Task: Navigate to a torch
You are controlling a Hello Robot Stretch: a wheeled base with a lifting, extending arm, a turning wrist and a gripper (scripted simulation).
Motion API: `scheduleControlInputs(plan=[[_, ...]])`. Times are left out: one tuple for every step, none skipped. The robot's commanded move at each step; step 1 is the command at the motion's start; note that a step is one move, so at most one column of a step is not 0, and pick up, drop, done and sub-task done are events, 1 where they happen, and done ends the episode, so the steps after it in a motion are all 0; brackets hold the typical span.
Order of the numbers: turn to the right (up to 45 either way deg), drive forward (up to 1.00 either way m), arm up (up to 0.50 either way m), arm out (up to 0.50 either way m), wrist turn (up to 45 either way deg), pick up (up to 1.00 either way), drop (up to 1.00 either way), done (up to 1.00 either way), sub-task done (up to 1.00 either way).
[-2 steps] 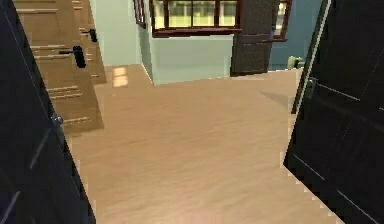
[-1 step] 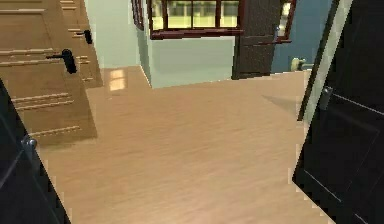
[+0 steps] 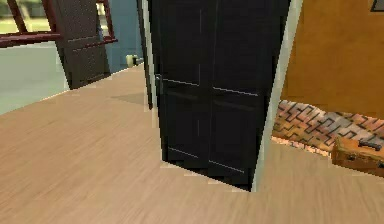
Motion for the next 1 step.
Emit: scheduleControlInputs(plan=[[24.0, 0.00, 0.00, 0.00, 0.0, 0.00, 0.00, 0.00, 0.00]])
